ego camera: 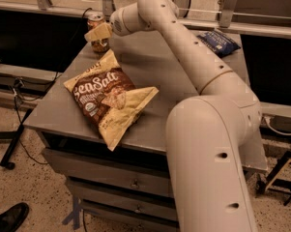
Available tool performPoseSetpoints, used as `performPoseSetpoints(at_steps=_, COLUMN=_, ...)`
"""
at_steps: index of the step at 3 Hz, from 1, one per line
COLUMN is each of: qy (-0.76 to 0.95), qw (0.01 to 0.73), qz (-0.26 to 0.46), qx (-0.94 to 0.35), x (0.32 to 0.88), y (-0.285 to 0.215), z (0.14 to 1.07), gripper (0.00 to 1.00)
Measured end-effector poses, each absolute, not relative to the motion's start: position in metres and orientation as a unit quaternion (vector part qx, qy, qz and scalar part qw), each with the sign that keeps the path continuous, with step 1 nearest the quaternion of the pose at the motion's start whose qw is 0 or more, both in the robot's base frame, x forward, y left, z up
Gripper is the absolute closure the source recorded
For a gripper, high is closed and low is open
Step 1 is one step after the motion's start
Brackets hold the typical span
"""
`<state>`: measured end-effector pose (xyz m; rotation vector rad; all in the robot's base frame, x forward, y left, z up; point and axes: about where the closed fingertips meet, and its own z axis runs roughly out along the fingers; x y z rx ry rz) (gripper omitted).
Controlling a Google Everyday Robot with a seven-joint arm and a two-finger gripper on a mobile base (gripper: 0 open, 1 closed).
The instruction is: Move orange can near blue chip bag
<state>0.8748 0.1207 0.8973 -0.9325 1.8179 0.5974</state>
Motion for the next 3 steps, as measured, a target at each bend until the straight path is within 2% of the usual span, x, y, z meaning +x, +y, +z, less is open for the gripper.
performPoseSetpoints(at_steps=2, qy=0.758, qw=0.463, qz=0.3, qx=-0.349, x=0.871, y=0.129, z=0.899, gripper=0.63)
performPoseSetpoints(at_steps=3, qy=0.761, qw=0.486, qz=0.263, qx=-0.34, x=0.872, y=0.089, z=0.913, gripper=0.86)
